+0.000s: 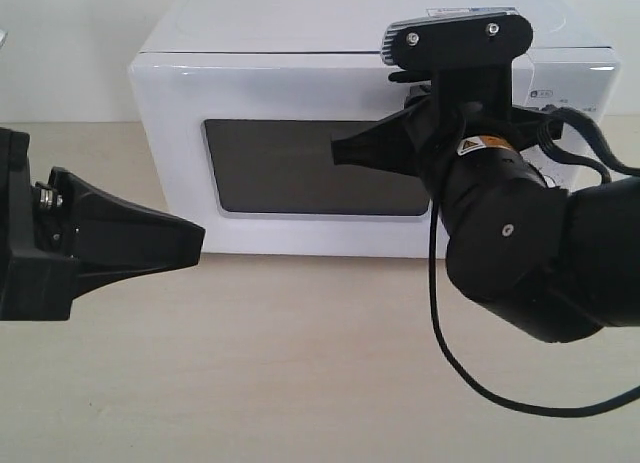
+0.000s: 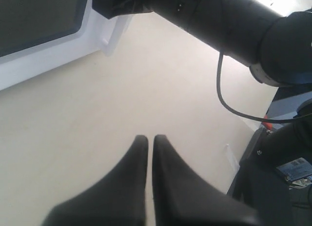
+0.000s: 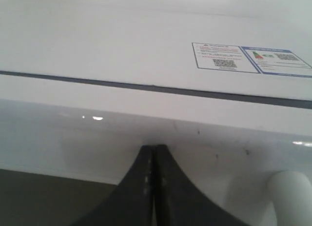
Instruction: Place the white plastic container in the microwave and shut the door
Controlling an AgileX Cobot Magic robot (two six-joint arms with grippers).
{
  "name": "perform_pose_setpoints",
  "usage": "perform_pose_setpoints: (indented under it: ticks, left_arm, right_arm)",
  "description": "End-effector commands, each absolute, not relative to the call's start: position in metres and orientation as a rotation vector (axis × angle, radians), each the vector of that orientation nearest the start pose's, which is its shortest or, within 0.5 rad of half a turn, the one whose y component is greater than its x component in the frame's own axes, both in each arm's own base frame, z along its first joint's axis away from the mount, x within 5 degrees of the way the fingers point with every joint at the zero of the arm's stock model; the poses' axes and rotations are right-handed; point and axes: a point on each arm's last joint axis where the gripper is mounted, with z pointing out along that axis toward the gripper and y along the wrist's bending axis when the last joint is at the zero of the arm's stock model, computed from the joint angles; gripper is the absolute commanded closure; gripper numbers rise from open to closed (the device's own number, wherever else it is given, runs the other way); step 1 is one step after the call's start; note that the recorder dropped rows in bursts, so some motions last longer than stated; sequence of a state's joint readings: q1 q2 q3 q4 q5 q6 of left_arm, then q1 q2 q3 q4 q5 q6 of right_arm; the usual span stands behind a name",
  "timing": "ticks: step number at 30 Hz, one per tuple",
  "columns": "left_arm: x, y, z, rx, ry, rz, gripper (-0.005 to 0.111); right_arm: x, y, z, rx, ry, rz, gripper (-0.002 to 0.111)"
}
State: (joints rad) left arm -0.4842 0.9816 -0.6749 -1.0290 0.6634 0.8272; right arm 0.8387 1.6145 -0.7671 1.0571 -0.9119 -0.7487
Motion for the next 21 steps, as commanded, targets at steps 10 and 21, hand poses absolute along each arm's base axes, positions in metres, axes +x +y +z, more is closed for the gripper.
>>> perform_pose_setpoints:
  ticks: [10, 21]
  left_arm:
    - [0.1418, -0.1299, 0.3025, 0.757, 2.082, -0.929, 0.102]
    - [0.1428, -0.1296, 0.3028, 0.763, 2.069, -0.913, 0.102]
  right_arm:
    - [0.27, 0.1853, 0.2421, -0.057, 1.72, 0.024, 0.108]
    - [0.2661, 0.1824, 0.2449, -0.078, 1.769, -0.001, 0.108]
